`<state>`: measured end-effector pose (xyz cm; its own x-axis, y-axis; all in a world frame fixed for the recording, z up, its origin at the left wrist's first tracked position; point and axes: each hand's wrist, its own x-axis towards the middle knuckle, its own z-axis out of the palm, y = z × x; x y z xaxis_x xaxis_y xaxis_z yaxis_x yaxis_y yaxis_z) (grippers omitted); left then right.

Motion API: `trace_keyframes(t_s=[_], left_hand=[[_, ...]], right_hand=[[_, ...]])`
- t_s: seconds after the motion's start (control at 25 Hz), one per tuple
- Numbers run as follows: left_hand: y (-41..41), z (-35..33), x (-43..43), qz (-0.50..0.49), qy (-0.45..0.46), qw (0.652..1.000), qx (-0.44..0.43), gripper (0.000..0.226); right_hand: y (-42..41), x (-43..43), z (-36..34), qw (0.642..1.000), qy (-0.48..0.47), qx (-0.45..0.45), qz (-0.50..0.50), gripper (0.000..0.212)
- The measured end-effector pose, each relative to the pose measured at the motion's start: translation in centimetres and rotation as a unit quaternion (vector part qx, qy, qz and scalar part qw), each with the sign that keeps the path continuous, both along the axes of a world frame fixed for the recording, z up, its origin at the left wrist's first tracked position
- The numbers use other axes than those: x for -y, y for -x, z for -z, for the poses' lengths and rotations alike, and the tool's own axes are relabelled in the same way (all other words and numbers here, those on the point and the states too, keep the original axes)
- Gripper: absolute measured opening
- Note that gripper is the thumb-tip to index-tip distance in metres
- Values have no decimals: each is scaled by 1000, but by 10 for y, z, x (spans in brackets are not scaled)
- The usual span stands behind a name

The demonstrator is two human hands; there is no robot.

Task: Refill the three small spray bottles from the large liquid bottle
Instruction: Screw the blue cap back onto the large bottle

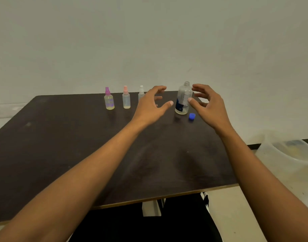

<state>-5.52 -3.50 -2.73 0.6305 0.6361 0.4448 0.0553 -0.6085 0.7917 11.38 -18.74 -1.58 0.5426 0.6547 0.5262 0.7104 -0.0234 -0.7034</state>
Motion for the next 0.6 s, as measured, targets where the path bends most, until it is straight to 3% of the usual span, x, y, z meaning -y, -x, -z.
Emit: trace_keyframes(t_s=[0.2,0.44,0.6], left_hand=[[-64,11,-22,3,1,999,-40,68],[-134,35,-49,-11,14,993,-113,90],[-159,52,-56,-5,26,993,-112,82]], right_hand=[[-51,-8,21,998,48,-2,50,47],[-93,-39,56,981,170,7,94,46],[-110,-54,70,962,258,23,83,60]])
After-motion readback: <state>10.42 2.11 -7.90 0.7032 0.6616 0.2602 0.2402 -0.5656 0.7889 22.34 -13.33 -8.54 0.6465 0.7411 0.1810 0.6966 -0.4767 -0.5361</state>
